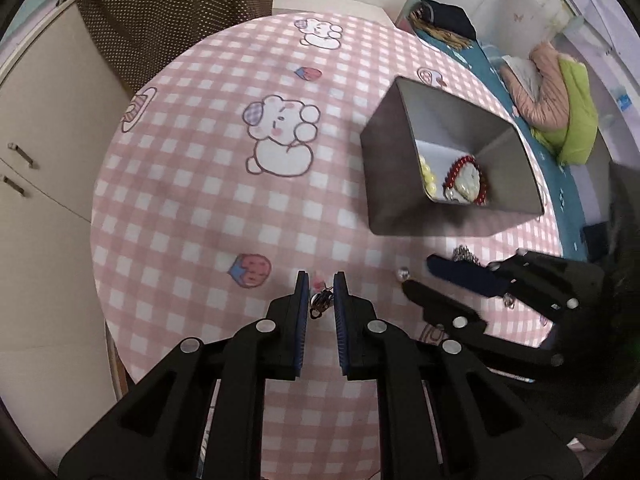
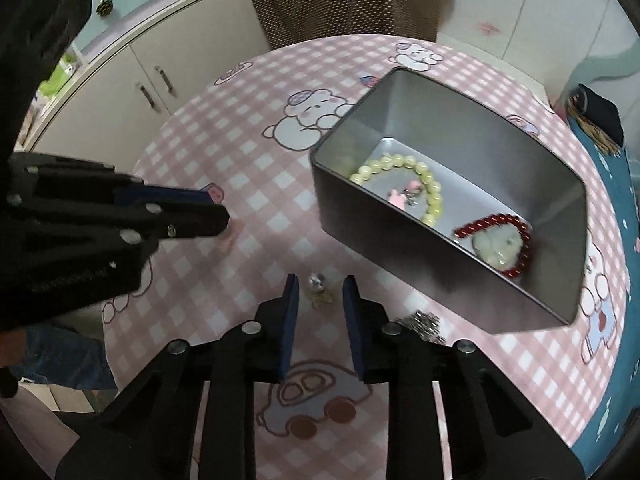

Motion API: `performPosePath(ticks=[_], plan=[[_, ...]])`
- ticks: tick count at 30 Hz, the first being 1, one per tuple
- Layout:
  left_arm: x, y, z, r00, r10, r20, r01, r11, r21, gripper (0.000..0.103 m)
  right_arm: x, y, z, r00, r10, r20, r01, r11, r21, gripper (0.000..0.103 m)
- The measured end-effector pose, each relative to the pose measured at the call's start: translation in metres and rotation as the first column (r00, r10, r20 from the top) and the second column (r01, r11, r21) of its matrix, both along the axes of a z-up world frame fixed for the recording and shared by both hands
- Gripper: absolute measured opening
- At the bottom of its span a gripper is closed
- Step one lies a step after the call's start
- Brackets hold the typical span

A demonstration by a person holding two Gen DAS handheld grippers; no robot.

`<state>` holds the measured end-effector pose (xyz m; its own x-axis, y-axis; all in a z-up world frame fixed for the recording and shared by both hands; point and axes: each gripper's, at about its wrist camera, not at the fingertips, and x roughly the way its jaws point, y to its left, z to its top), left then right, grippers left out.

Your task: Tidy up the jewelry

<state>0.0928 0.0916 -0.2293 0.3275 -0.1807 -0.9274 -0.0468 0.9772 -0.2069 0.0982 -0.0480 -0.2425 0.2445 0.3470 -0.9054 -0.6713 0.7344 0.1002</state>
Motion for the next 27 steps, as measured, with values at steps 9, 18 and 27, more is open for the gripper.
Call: performPosePath(ticks=[9, 18, 27], plan=[[0.005, -0.003, 0.005, 1.0, -0.012, 0.007, 0.012, 1.0, -0.01, 0.012, 0.0, 0.003, -0.009, 1.0, 0.018, 0.011, -0.018, 0.999, -0.035, 0.01], [0.013, -0.017, 0.018, 0.997, -0.068, 0.038, 0.069, 0.997, -0.028, 0.012, 0.002, -0.014, 0.018, 0.998, -0.055, 0.033, 0.055, 0.998, -0.001, 0.01], [0.024, -0.041, 0.048, 0.983, -0.139, 0.118, 0.146, 0.988, -0.052, 0.012, 0.009, -0.041, 0.057, 0.983, -0.156, 0.094, 0.152, 0.987, 0.054, 0.01]])
